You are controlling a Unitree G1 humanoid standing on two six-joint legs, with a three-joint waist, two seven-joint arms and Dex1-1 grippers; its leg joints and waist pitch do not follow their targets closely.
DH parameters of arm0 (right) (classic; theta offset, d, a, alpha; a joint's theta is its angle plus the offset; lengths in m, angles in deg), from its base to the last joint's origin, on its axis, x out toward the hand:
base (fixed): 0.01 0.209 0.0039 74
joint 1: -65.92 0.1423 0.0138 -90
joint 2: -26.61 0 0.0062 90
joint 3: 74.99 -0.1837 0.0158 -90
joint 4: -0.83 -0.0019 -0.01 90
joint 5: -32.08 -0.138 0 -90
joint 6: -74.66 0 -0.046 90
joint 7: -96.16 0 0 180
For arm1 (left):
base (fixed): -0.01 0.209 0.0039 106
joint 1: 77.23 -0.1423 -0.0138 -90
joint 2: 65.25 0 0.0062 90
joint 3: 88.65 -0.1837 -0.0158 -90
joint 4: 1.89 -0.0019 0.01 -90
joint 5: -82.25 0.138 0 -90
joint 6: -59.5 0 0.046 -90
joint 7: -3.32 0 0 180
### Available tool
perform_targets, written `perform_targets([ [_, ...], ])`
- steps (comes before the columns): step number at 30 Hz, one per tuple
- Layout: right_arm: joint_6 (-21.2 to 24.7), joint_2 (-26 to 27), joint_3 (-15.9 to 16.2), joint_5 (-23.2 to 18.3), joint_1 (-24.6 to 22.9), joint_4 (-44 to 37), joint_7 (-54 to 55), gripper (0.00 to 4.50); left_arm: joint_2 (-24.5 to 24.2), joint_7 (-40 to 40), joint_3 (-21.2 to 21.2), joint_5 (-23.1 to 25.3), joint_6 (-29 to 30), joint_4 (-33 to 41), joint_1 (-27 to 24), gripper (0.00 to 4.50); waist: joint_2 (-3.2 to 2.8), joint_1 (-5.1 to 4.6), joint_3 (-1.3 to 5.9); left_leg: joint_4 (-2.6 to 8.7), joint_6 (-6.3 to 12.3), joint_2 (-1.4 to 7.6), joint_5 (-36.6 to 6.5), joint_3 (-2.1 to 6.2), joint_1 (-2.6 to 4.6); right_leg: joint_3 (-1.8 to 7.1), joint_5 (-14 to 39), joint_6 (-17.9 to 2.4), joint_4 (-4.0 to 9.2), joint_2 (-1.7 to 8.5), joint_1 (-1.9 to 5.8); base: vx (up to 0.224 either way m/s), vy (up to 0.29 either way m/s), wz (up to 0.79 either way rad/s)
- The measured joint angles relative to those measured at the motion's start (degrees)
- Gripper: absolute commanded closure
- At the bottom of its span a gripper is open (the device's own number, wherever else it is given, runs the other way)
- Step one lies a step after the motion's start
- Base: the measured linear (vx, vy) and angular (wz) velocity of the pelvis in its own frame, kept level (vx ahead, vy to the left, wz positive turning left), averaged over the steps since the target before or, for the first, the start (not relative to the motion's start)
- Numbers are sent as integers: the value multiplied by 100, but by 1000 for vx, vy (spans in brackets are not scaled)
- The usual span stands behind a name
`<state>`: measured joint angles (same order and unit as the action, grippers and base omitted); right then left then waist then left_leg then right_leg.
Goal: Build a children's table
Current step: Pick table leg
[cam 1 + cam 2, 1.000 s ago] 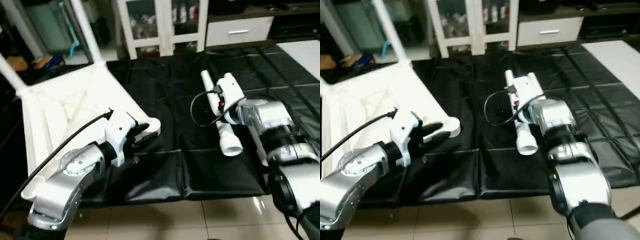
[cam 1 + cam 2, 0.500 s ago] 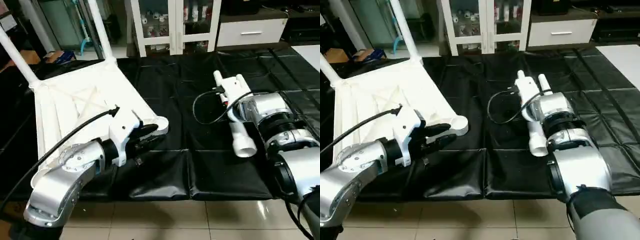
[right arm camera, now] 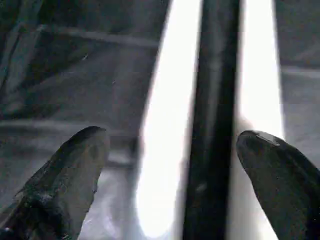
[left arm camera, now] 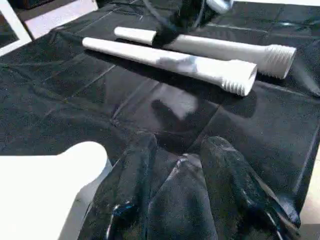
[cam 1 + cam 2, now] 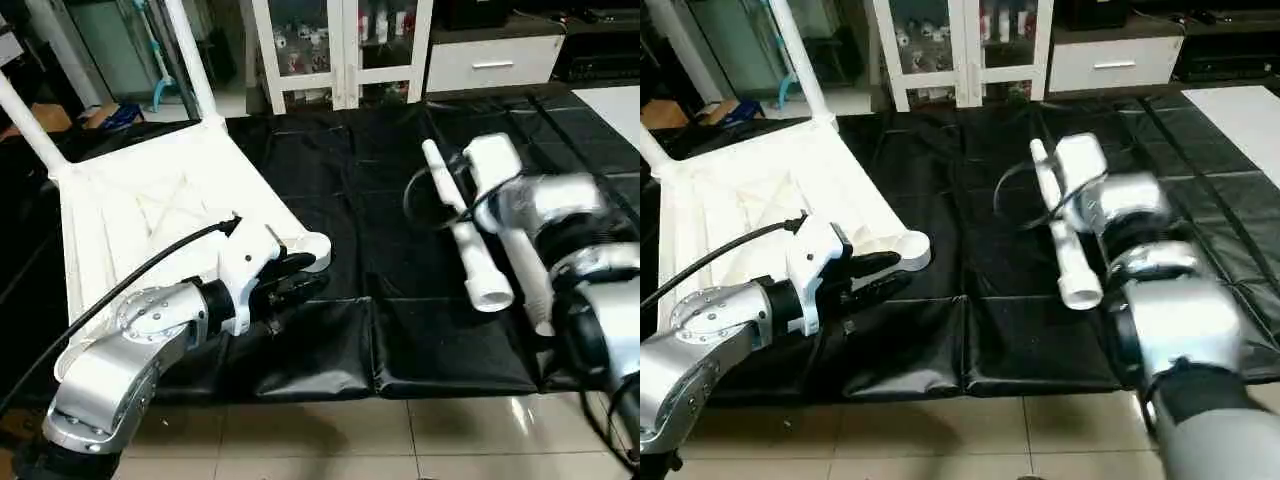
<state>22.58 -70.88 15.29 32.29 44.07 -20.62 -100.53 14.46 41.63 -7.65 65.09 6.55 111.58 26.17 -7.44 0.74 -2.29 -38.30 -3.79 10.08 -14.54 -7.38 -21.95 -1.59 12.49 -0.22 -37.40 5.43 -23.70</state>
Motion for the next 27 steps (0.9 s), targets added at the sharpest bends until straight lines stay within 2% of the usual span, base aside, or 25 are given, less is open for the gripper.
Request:
perform_targets([
  [6,49,43,41,68,-237,197,-376,4,-17,39,-33,0,-1,-3,0,274,-1,-36,0,-2,14,6,10,0,-20,-52,0,0,1,7,-1,0,0,0],
  [10,93,133,296,201,-355,240,-845,4,-32,134,-54,-19,-7,-7,14,274,-4,-36,2,-3,21,14,21,-3,-24,-61,-3,-5,1,9,0,0,0,0],
  [11,115,141,348,222,-392,252,-919,21,-32,152,-66,-40,-7,-7,17,274,-4,-31,2,-3,20,15,24,-3,-24,-62,-3,-6,1,12,2,0,0,0],
  [13,161,168,395,257,-458,316,-1016,21,-32,201,-102,-67,-6,-6,18,274,-5,-27,2,-3,19,24,33,-7,-29,-65,-4,-7,-1,26,2,0,0,0],
  [14,172,179,407,270,-477,348,-1027,49,-33,232,-107,-69,-6,-6,18,274,-5,-28,2,-3,20,26,35,-11,-29,-67,-4,-7,-2,40,2,0,0,0],
  [17,175,177,416,286,-504,353,-1183,61,-40,277,-116,-86,-6,-5,18,274,-4,-41,2,-2,23,30,40,-48,-25,-70,-4,-7,-8,64,4,0,0,0],
  [20,175,174,473,340,-504,353,-1326,92,-64,297,-157,-98,-6,-6,18,274,-4,-49,2,-1,36,38,48,-92,-24,-72,-4,-7,-9,85,4,0,0,0],
  [25,184,173,477,392,-504,353,-1513,137,-142,389,-159,-101,-7,-8,71,274,-3,-50,2,-2,48,47,56,-107,-25,-72,-5,-9,-9,95,5,0,0,0],
  [27,184,183,472,392,-504,353,-1514,142,-161,416,-154,-112,-13,-11,85,274,-2,-50,2,-2,50,48,57,-109,-25,-72,-6,-9,-10,96,5,0,0,0],
])
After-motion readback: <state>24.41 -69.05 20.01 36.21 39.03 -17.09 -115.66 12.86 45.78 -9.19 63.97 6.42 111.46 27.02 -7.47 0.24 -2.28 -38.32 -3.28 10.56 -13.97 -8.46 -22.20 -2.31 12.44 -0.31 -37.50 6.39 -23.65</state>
